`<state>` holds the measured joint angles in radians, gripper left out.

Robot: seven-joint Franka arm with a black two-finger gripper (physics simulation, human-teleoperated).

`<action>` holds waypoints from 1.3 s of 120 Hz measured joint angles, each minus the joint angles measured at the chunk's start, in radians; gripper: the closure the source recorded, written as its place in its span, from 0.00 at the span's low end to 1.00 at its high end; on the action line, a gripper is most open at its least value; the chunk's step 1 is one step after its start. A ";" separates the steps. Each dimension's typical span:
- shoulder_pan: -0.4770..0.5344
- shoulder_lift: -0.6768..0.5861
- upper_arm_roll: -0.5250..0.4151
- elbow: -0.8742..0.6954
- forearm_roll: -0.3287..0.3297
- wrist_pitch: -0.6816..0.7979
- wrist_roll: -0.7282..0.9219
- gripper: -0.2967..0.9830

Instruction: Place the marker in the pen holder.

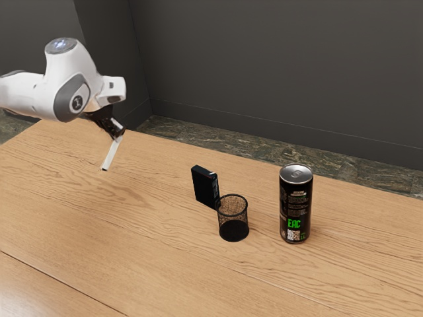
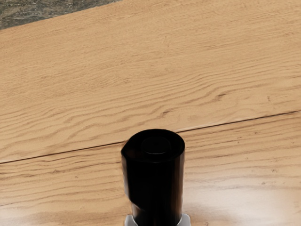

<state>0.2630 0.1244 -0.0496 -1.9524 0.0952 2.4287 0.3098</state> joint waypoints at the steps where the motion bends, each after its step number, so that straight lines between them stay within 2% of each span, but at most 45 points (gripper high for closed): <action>1: 0.000 -0.015 -0.006 -0.014 0.001 0.010 0.000 0.85; 11: 0.004 -0.138 -0.065 -0.125 0.005 0.105 -0.005 0.85; 25: 0.004 -0.250 -0.155 -0.222 0.003 0.206 -0.023 0.85; 38: -0.024 -0.302 -0.226 -0.274 0.001 0.268 -0.053 0.85; 52: -0.077 -0.326 -0.245 -0.313 0.000 0.307 -0.090 0.85; 88: -0.167 -0.274 -0.277 -0.320 -0.001 0.353 -0.172 0.85; 128: -0.184 -0.190 -0.348 -0.319 -0.001 0.378 -0.256 0.85; 156: -0.189 -0.118 -0.352 -0.267 0.034 0.403 -0.292 0.85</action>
<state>0.0741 0.0065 -0.4020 -2.2196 0.1296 2.8317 0.0174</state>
